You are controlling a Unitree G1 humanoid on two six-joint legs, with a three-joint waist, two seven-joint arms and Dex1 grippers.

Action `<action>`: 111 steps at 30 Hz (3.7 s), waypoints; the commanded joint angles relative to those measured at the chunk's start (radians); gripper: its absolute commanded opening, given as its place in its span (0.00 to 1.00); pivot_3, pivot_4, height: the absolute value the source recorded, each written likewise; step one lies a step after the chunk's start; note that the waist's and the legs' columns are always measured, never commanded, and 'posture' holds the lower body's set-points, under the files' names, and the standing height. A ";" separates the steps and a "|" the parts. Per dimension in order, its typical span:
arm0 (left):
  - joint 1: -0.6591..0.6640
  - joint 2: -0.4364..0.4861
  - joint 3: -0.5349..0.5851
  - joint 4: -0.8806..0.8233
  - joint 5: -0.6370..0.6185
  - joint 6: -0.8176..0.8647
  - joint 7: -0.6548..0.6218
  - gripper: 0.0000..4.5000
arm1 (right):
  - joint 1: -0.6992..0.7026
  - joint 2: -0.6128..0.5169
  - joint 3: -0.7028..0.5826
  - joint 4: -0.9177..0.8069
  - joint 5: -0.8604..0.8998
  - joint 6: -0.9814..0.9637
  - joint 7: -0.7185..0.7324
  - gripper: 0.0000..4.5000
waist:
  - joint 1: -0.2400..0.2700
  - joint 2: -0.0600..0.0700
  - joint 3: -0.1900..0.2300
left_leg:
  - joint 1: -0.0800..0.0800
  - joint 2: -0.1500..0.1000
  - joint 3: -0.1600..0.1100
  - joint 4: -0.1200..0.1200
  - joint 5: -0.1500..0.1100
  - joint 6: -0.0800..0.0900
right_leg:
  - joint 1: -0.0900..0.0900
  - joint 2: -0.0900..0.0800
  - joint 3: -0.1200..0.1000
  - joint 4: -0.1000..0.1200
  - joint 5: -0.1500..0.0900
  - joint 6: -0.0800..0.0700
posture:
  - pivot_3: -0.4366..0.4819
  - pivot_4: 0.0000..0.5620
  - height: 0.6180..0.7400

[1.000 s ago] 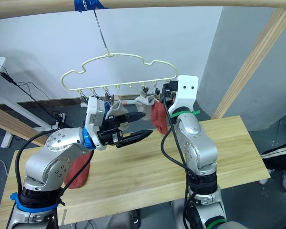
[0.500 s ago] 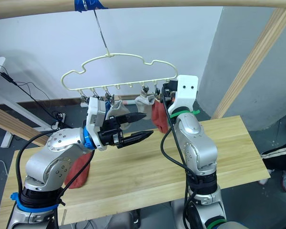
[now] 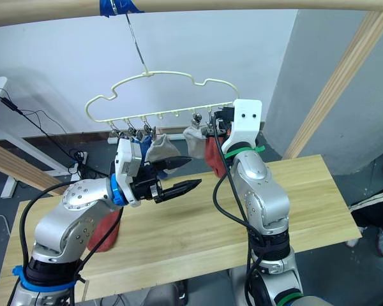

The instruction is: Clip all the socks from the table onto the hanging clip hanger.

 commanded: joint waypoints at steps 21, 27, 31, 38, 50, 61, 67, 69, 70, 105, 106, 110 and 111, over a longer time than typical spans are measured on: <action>0.173 -0.164 0.396 0.599 0.256 -0.211 0.581 1.00 | 0.001 0.010 0.014 -0.054 0.002 0.019 0.048 0.00 | 0.004 -0.002 -0.008 | 0.000 0.000 -0.001 0.001 0.001 0.001 | 0.000 0.000 -0.001 0.000 0.002 0.000 | 0.21 0.47 0.96; 0.118 -0.166 0.400 0.705 0.266 -0.223 0.638 1.00 | -0.003 0.003 0.006 -0.069 0.004 0.051 0.055 0.00 | 0.003 -0.002 -0.008 | 0.000 0.001 -0.001 0.000 0.001 0.001 | 0.000 0.000 -0.001 0.000 0.002 0.000 | 0.19 0.49 0.96; 0.083 -0.162 0.401 0.774 0.268 -0.203 0.677 1.00 | -0.003 0.003 0.004 -0.076 0.005 0.071 0.059 0.00 | 0.003 -0.002 -0.008 | 0.000 0.000 -0.001 0.000 0.001 0.001 | 0.000 -0.001 -0.001 0.000 0.002 0.000 | 0.19 0.50 0.96; 0.055 -0.168 0.389 0.829 0.273 -0.153 0.716 1.00 | -0.004 0.004 0.004 -0.089 0.004 0.096 0.062 0.00 | 0.002 -0.002 -0.008 | 0.000 0.000 -0.001 0.000 0.001 0.001 | 0.000 -0.001 -0.001 0.000 0.002 0.000 | 0.18 0.51 0.96; 0.110 -0.164 0.362 0.756 0.280 -0.057 0.715 0.46 | -0.003 0.015 0.008 -0.095 0.003 0.106 0.061 0.00 | -0.004 -0.002 -0.008 | 0.001 0.001 0.000 0.000 0.001 0.001 | 0.000 0.000 -0.001 0.000 0.002 0.000 | 0.18 0.51 0.96; 0.160 -0.166 0.055 0.387 0.194 -0.201 0.205 0.00 | -0.010 0.008 0.001 -0.101 0.001 0.106 0.061 0.00 | 0.010 0.000 -0.007 | -0.001 0.001 -0.001 -0.001 0.001 0.000 | 0.000 -0.002 -0.001 -0.002 0.002 0.000 | 0.17 0.52 0.96; 0.099 -0.196 -0.105 0.179 0.078 -0.052 0.072 0.00 | -0.005 0.003 0.000 -0.116 -0.004 0.115 0.057 0.00 | -0.004 0.000 -0.007 | -0.001 0.000 0.001 -0.002 0.001 0.000 | -0.001 -0.001 0.000 -0.003 0.002 0.001 | 0.15 0.51 0.96; 0.081 -0.214 -0.137 0.150 0.058 -0.019 0.063 0.00 | -0.004 0.002 0.000 -0.119 -0.005 0.118 0.056 0.00 | -0.012 0.000 -0.007 | 0.000 0.001 0.001 -0.003 0.001 0.001 | -0.001 0.001 0.000 -0.003 0.001 0.001 | 0.14 0.51 0.96; 0.075 -0.221 -0.146 0.143 0.054 -0.010 0.062 0.00 | -0.004 0.003 0.001 -0.120 -0.006 0.119 0.056 0.00 | -0.015 0.000 -0.007 | 0.000 0.001 0.001 -0.003 0.001 0.001 | -0.001 0.001 0.000 -0.003 0.001 0.001 | 0.14 0.51 0.96; -0.167 -0.609 -0.088 0.528 0.223 -0.388 0.357 0.00 | -0.018 0.003 -0.010 -0.123 -0.017 0.126 0.039 0.00 | -0.023 0.000 -0.006 | -0.002 -0.001 0.001 -0.003 0.001 0.001 | 0.001 0.001 0.001 -0.008 -0.001 0.007 | 0.12 0.50 0.96; -0.169 -0.612 -0.088 0.526 0.222 -0.389 0.356 0.00 | -0.016 0.004 -0.009 -0.121 -0.018 0.125 0.038 0.00 | -0.023 0.000 -0.006 | -0.002 -0.001 0.001 -0.003 0.001 0.001 | 0.001 0.001 0.001 -0.008 -0.001 0.007 | 0.12 0.49 0.96; -0.172 -0.614 -0.083 0.520 0.216 -0.387 0.360 0.00 | -0.014 0.008 -0.009 -0.120 -0.018 0.126 0.036 0.00 | -0.023 0.000 -0.006 | -0.002 0.000 0.001 -0.003 0.001 0.001 | 0.001 0.001 0.001 -0.008 -0.001 0.007 | 0.12 0.49 0.96; -0.173 -0.614 -0.082 0.520 0.215 -0.386 0.360 0.00 | -0.013 0.008 -0.009 -0.119 -0.018 0.126 0.036 0.00 | -0.023 0.000 -0.006 | -0.002 0.000 0.001 -0.003 0.001 0.001 | 0.001 0.001 0.001 -0.008 -0.001 0.007 | 0.12 0.49 0.96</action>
